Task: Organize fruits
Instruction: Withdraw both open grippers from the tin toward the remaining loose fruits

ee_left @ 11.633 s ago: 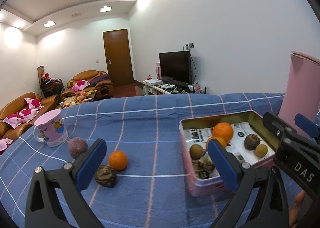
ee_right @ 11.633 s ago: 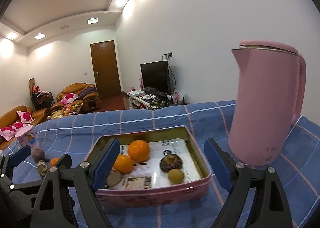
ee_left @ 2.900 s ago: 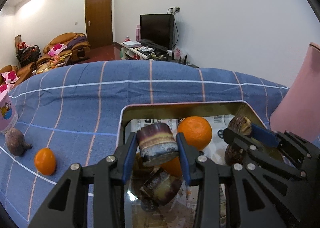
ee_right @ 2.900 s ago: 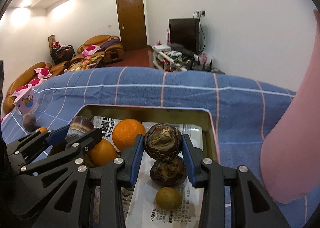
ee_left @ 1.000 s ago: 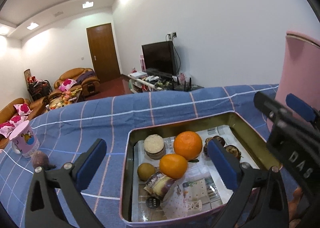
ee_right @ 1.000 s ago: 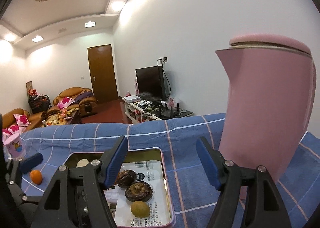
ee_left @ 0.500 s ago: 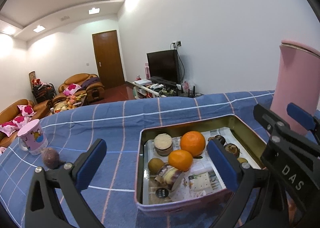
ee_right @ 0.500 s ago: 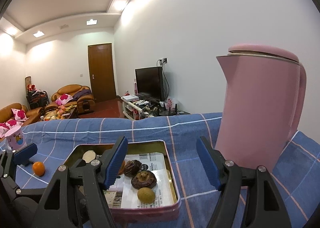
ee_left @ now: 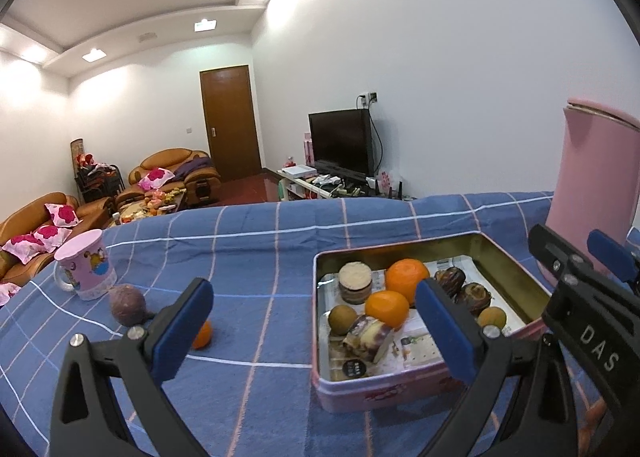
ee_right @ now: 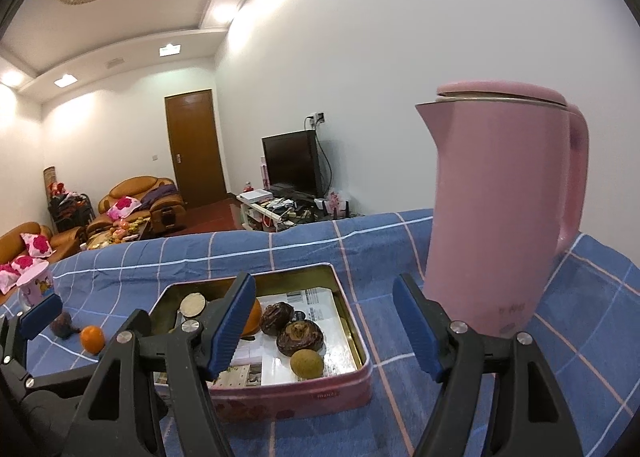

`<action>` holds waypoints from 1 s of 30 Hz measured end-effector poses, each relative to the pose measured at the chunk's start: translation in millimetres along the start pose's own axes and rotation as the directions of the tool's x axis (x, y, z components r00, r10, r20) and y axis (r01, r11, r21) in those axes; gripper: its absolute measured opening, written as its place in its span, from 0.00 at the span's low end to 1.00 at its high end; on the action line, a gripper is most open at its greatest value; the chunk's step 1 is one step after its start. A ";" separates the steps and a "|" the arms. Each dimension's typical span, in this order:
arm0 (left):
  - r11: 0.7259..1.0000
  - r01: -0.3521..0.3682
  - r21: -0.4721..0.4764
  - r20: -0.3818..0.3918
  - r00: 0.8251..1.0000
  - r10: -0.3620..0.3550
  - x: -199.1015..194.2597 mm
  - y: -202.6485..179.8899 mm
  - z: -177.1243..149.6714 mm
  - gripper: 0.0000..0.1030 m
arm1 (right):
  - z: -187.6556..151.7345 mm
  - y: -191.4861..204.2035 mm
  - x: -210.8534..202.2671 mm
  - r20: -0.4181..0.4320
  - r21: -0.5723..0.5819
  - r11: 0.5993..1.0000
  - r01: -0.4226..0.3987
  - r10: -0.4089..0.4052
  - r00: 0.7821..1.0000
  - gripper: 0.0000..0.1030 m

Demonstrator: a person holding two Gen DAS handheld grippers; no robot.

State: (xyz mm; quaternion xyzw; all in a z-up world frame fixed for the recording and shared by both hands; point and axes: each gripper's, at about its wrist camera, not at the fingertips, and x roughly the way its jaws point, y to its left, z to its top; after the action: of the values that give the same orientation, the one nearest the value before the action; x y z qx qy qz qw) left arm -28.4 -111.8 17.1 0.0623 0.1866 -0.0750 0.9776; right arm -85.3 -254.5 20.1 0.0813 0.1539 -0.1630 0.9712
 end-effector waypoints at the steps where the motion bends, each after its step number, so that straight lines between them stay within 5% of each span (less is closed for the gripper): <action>1: 1.000 -0.001 0.002 -0.001 1.000 0.001 0.0 1.9 -0.3 1.00 | -0.3 0.3 -0.5 -0.004 0.006 1.000 0.002 -0.002 1.000 0.71; 30: 0.997 -0.065 -0.029 -0.024 0.998 0.065 8.8 98.9 -10.8 1.00 | -14.3 102.5 -1.0 -0.041 -0.021 0.997 -0.080 0.080 0.996 0.71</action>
State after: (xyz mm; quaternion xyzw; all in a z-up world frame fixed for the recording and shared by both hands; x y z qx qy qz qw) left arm -7.4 -14.2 13.1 0.0545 0.1969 -0.0397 0.9781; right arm -55.1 -155.5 18.0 0.0799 0.1719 -0.1206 0.9744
